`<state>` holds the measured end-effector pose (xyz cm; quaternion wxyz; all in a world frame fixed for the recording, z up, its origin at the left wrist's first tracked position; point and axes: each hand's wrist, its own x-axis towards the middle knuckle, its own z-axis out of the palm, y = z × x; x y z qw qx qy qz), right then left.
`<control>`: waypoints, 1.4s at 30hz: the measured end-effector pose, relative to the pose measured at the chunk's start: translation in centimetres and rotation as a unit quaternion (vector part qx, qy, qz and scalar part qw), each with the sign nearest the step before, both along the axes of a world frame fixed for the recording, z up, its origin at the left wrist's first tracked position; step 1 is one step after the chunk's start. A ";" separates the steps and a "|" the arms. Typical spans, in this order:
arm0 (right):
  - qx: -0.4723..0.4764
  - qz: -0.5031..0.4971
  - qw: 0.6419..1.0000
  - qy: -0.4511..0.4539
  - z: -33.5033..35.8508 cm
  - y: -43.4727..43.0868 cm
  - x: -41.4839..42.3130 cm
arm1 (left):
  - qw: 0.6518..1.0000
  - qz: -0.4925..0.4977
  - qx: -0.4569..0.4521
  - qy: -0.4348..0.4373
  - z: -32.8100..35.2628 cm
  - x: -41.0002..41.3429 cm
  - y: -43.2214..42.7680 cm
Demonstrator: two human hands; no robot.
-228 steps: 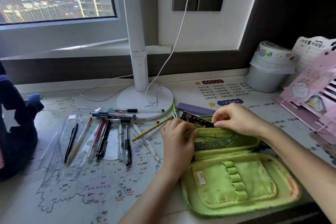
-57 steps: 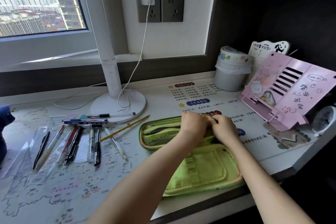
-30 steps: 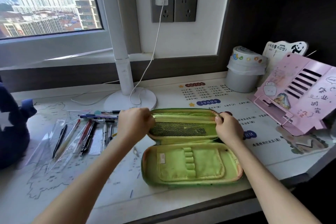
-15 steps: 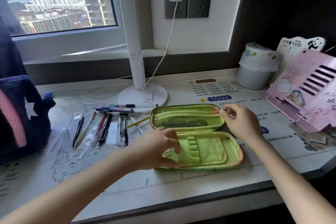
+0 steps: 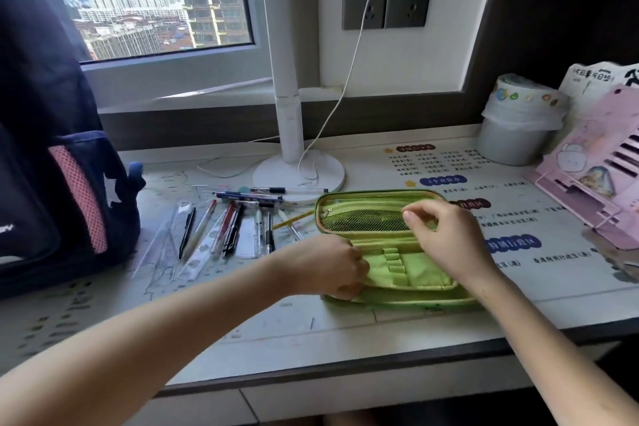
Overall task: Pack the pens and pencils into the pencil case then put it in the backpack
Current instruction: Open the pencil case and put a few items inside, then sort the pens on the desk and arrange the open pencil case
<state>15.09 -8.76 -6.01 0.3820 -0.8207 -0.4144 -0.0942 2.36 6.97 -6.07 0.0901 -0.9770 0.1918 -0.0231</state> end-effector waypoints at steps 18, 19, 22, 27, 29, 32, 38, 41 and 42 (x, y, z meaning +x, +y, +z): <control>-0.083 -0.035 0.993 -0.074 -1.7 1.7 0.0 | 0.817 0.366 -0.410 -0.174 -0.7 3.1 2.6; -0.076 -0.039 0.993 -0.085 -1.6 1.8 -0.2 | 0.812 0.356 -0.423 -0.187 -0.2 2.4 2.8; -0.049 -0.027 0.991 -0.124 -0.5 3.1 -1.2 | 0.801 0.348 -0.428 -0.231 0.6 -0.9 4.0; -0.026 0.096 0.987 -0.126 0.7 8.3 -6.4 | 0.758 0.485 -0.320 -0.296 -1.1 -8.4 8.8; -0.051 0.160 0.975 -0.146 0.3 10.9 -9.2 | 0.748 0.555 -0.256 -0.261 -2.5 -11.1 10.5; -0.103 0.226 0.946 -0.208 -1.4 14.9 -13.1 | 0.781 0.554 -0.196 -0.211 -4.7 -14.6 10.5; -0.268 0.279 0.896 -0.221 -4.5 18.8 -15.8 | 0.814 0.554 -0.163 -0.065 -5.6 -18.5 7.8; -0.243 0.294 0.894 -0.236 -5.1 17.5 -15.8 | 0.827 0.506 -0.237 -0.060 -5.0 -20.1 8.2; -0.238 0.296 0.890 -0.251 -5.3 16.9 -15.8 | 0.818 0.488 -0.296 -0.066 -4.9 -20.5 8.3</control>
